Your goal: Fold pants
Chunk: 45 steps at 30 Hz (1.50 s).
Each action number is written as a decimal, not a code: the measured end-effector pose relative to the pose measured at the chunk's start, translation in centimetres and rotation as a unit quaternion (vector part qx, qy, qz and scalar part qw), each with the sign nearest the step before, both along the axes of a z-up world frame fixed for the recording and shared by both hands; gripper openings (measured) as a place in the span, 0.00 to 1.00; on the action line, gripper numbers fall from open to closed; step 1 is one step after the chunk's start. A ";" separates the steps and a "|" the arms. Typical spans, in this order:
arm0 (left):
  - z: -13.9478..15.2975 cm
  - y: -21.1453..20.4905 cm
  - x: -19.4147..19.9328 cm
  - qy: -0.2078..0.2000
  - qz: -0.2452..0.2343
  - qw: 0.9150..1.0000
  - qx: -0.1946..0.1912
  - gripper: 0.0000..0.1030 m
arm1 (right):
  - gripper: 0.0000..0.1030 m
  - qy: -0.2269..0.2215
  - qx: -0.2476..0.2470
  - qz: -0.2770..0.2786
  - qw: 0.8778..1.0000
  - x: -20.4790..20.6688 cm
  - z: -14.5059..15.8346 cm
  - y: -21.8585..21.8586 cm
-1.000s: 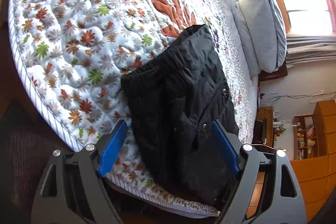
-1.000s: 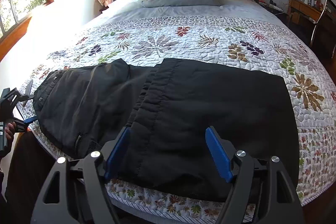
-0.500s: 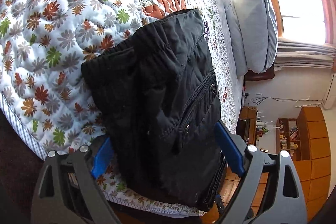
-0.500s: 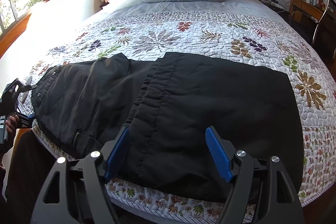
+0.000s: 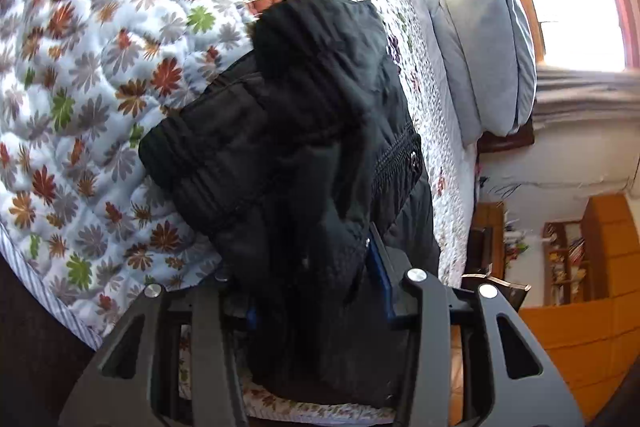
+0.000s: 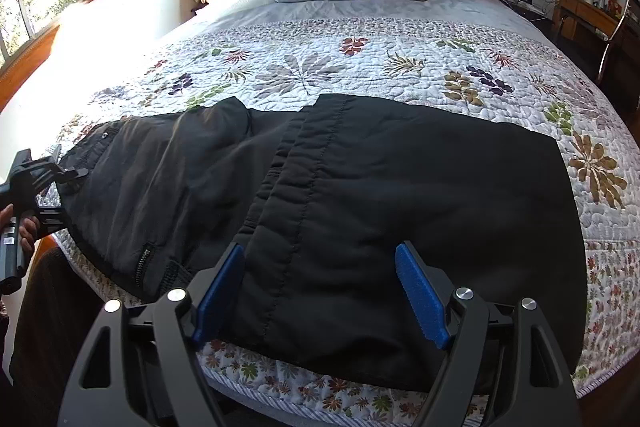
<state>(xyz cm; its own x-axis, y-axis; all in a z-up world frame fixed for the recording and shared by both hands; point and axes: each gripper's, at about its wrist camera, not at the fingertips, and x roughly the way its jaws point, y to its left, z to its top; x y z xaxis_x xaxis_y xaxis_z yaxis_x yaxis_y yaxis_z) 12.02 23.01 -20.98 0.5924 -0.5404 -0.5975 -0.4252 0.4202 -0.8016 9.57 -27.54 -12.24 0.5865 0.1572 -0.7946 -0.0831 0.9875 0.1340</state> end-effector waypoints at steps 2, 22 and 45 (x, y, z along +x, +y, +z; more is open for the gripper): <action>-0.2 0.0 0.0 0.001 0.002 1.000 -0.002 0.41 | 0.76 0.001 -0.001 0.000 1.000 0.0 -0.1 -0.1; 4.2 -1.8 2.7 -0.042 -0.046 0.998 0.033 0.15 | 0.78 0.002 0.005 -0.004 1.000 0.4 -0.4 -0.5; 13.4 -25.4 3.6 -0.276 -0.379 0.839 0.277 0.17 | 0.78 -0.058 0.146 -0.080 0.984 -1.4 2.2 -7.4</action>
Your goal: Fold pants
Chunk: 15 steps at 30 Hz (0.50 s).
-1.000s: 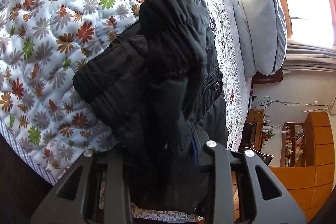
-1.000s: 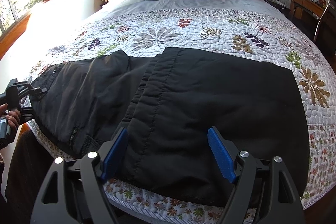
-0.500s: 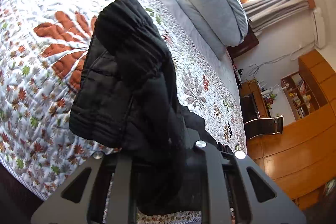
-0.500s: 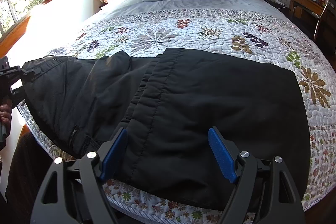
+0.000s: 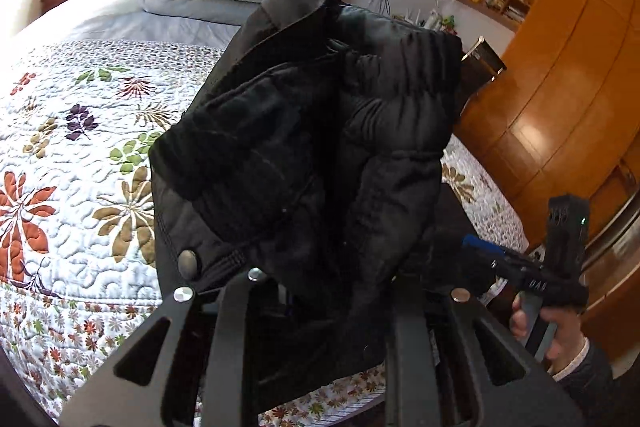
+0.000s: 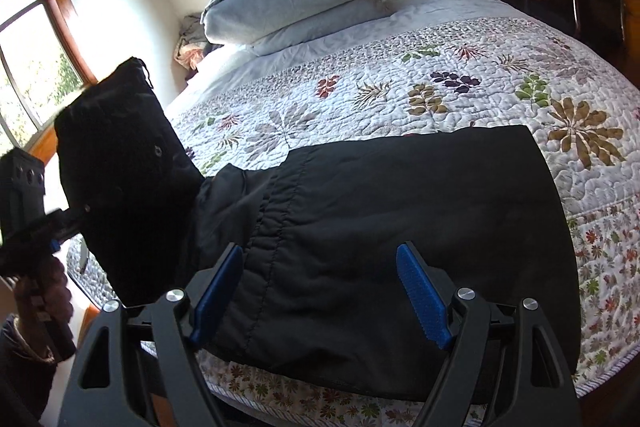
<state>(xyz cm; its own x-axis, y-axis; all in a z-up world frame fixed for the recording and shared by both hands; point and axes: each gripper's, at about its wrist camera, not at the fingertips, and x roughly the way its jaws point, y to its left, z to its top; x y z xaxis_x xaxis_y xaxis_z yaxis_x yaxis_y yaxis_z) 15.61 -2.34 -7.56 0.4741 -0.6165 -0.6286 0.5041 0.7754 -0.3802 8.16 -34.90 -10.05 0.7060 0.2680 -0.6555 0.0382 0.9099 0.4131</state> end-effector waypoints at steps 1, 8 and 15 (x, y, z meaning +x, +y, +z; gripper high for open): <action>-0.4 -0.8 0.0 0.000 -0.006 1.000 0.011 0.18 | 0.78 -0.004 0.014 -0.004 1.000 -0.1 0.1 -0.6; -3.3 -4.7 -1.0 -0.024 -0.045 0.995 0.091 0.22 | 0.81 -0.030 0.196 0.028 0.980 2.0 0.6 -2.4; -5.4 -7.2 -2.7 -0.041 -0.069 0.986 0.144 0.26 | 0.92 0.008 0.295 0.067 0.953 7.3 -1.0 -0.8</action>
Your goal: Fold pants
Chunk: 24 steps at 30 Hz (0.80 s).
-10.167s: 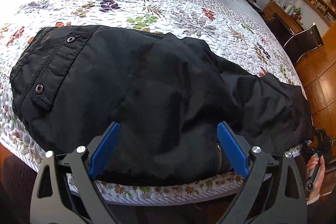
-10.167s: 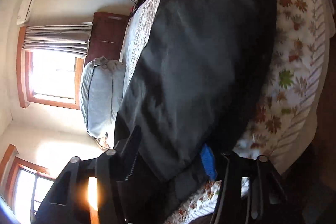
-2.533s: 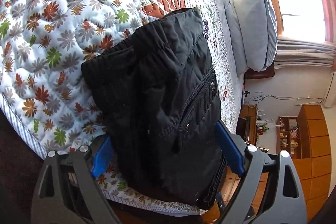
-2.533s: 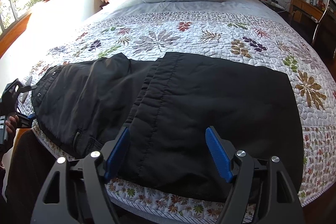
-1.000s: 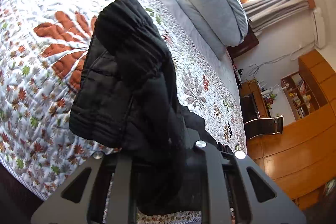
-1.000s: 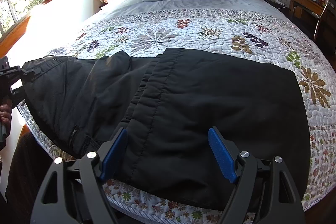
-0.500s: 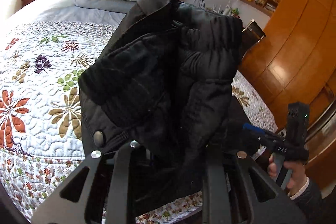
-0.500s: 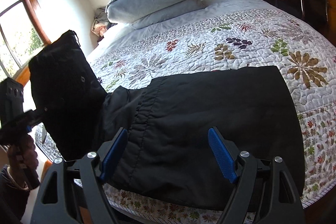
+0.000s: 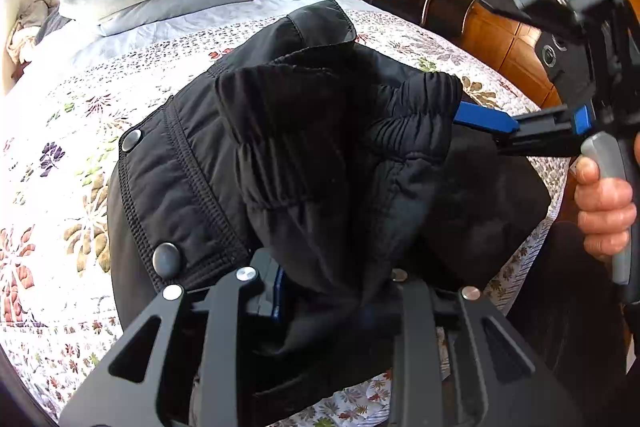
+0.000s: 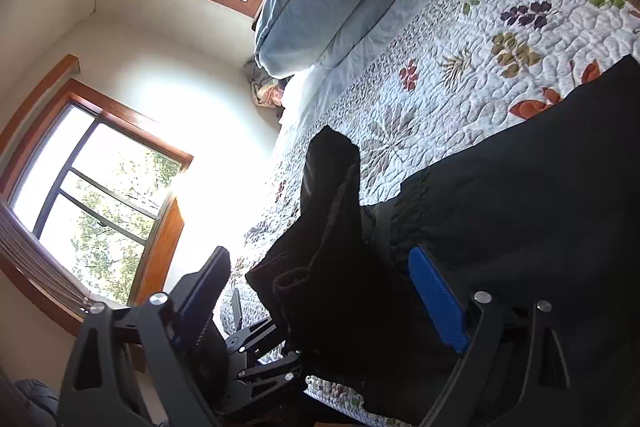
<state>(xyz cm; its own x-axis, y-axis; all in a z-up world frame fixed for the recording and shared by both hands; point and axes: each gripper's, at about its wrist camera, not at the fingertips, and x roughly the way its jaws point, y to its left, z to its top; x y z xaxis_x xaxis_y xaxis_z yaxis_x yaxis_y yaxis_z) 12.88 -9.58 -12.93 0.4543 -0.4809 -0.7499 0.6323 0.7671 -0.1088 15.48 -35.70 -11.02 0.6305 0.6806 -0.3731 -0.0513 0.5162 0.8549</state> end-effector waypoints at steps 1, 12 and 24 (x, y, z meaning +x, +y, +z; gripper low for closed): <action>-0.2 -0.2 -0.3 -0.003 -0.002 1.000 0.006 0.26 | 0.92 0.007 -0.001 0.004 1.000 0.8 -0.3 0.4; -0.5 -3.0 -1.6 -0.016 -0.029 0.999 0.035 0.36 | 0.88 0.077 0.027 0.043 0.996 6.5 -3.4 3.0; 1.4 -1.4 -2.3 0.003 -0.017 0.999 0.036 0.46 | 0.33 0.098 0.019 0.039 0.994 6.7 -5.3 2.1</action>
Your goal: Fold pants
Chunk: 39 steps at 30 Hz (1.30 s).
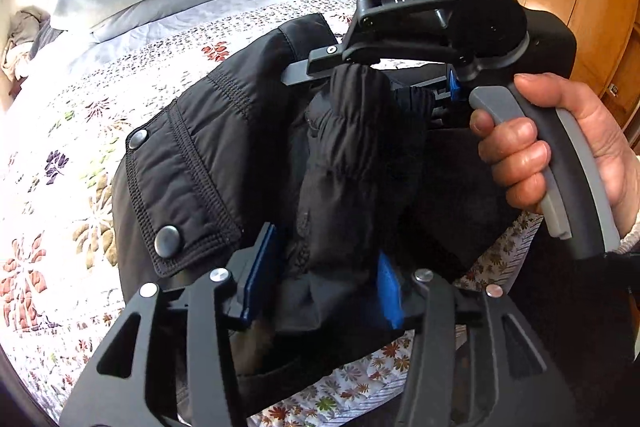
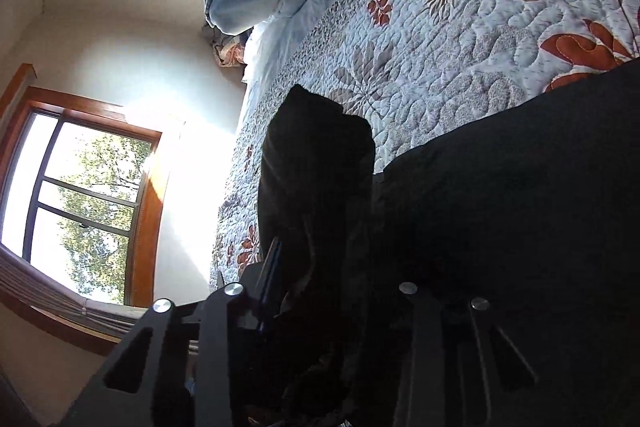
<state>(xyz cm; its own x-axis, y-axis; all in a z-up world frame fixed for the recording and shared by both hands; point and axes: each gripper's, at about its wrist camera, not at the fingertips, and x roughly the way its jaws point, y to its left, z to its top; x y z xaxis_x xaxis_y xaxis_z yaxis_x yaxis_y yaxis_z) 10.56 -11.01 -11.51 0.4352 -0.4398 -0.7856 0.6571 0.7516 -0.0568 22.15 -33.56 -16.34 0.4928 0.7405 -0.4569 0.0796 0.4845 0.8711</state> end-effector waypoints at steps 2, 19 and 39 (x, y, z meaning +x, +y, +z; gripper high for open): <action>0.4 0.5 -0.3 0.001 0.003 1.000 0.002 0.48 | 0.29 -0.002 0.001 -0.001 1.000 -0.1 -0.1 -0.1; 2.4 11.4 1.4 0.010 0.177 0.983 -0.053 0.75 | 0.18 -0.011 0.017 0.004 1.000 -0.8 1.1 0.2; -1.4 16.9 3.3 0.098 0.283 0.948 -0.104 0.75 | 0.15 -0.076 0.050 0.015 0.996 -4.2 8.7 -1.8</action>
